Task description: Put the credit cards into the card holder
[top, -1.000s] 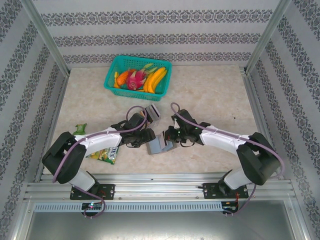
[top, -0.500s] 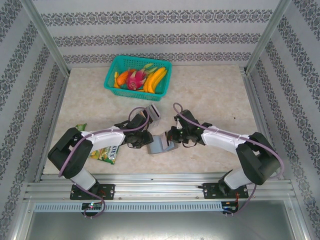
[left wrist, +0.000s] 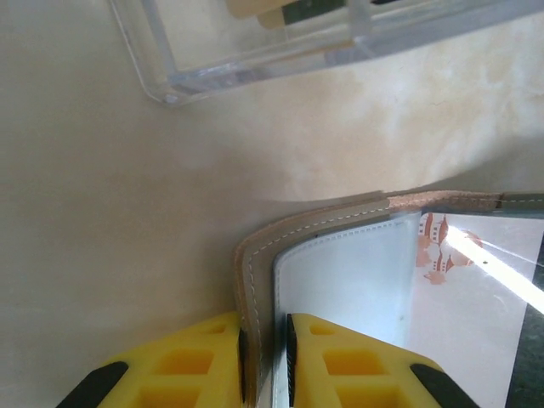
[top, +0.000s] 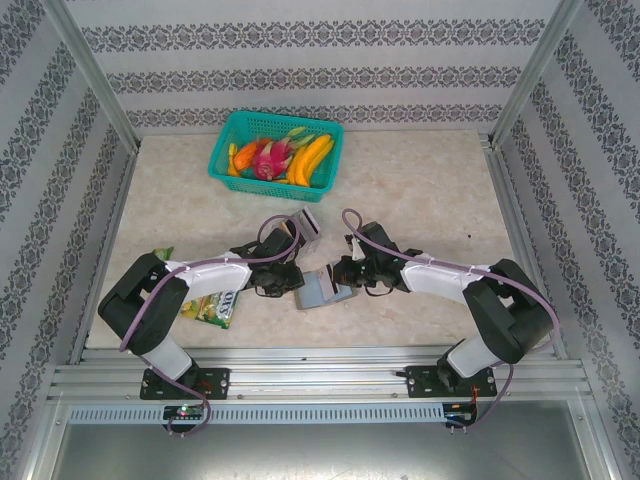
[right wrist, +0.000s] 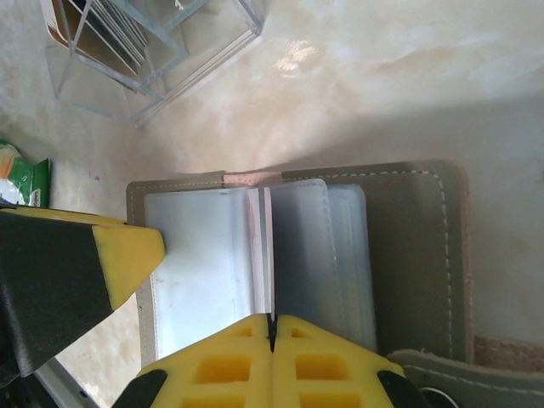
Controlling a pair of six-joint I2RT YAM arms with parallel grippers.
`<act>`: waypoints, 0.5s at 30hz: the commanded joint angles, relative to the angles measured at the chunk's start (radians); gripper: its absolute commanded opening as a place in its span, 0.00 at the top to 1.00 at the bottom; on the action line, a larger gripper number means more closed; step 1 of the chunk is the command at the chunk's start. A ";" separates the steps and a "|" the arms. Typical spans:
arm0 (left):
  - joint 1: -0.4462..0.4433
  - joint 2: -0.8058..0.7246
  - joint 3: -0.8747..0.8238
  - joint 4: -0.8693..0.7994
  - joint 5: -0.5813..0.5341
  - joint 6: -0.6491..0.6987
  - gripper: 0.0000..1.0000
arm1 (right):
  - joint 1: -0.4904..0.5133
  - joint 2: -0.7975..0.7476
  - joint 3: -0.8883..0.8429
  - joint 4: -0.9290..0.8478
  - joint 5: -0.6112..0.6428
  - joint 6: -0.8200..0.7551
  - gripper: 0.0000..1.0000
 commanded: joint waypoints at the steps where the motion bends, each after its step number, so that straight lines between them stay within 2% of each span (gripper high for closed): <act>1: 0.010 0.016 0.022 -0.021 -0.006 0.020 0.79 | -0.001 0.053 -0.029 0.038 -0.029 -0.026 1.00; 9: 0.009 0.009 0.016 -0.020 -0.013 0.019 0.80 | 0.021 0.098 -0.048 0.122 -0.076 -0.031 1.00; 15: 0.010 0.002 0.012 -0.022 -0.018 0.014 0.80 | 0.029 0.070 -0.055 0.123 -0.060 -0.018 1.00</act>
